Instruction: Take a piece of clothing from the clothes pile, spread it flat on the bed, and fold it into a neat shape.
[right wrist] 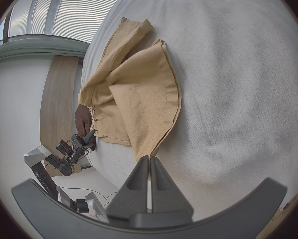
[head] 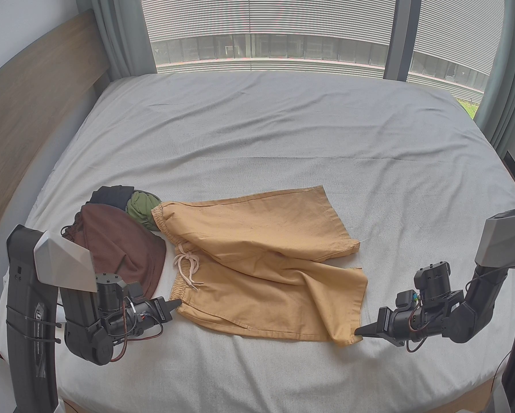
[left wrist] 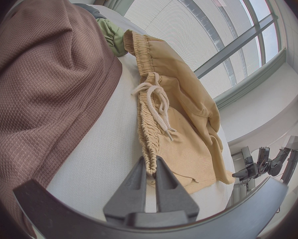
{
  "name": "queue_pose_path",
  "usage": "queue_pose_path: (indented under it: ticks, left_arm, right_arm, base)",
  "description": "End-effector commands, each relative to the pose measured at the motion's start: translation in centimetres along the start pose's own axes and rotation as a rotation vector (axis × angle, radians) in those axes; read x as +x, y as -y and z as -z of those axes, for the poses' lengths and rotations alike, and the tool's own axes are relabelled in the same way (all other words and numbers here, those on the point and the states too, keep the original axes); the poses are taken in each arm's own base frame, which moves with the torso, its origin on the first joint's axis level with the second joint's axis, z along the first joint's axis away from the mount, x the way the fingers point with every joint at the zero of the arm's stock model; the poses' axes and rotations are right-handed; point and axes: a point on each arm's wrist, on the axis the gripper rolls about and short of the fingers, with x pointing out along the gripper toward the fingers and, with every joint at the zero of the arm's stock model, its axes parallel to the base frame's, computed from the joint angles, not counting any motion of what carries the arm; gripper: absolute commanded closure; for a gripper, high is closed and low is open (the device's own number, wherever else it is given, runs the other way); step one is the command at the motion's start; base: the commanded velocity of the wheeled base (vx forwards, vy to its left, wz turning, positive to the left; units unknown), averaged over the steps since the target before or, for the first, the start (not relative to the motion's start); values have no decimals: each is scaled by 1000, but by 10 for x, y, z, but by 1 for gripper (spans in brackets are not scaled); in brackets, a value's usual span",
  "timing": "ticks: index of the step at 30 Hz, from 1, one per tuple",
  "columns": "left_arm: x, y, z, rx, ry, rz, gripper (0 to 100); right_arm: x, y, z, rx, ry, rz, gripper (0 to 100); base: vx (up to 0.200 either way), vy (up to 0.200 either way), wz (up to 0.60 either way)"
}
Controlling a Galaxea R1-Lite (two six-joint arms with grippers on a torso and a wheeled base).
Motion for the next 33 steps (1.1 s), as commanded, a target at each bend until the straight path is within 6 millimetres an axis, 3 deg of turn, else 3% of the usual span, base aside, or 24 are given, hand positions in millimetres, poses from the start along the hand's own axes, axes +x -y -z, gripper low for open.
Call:
queue_pose_path:
  ticks: [1, 6, 15, 23, 33]
  left_arm:
    - [0, 0, 1, -2, -3, -2, 100]
    - [-1, 2, 1, -5, -6, 2, 100]
    - [-38, 27, -11, -22, -14, 66, 100]
    - [-67, 30, 6, -51, -84, 24, 100]
    - [-80, 29, 20, -56, -148, -9, 100]
  right_arm:
    - [-5, -5, -4, -8, 17, -11, 100]
    - [-7, -5, -5, -6, 21, -10, 100]
    - [-41, -14, -10, -3, 32, 25, 100]
    - [-46, -11, -1, -10, -12, 57, 100]
    - [-45, -6, 4, -18, -28, 85, 100]
  base:
    - [0, 0, 0]
    - [0, 0, 0]
    - [0, 0, 0]
    - [0, 0, 0]
    - [0, 0, 0]
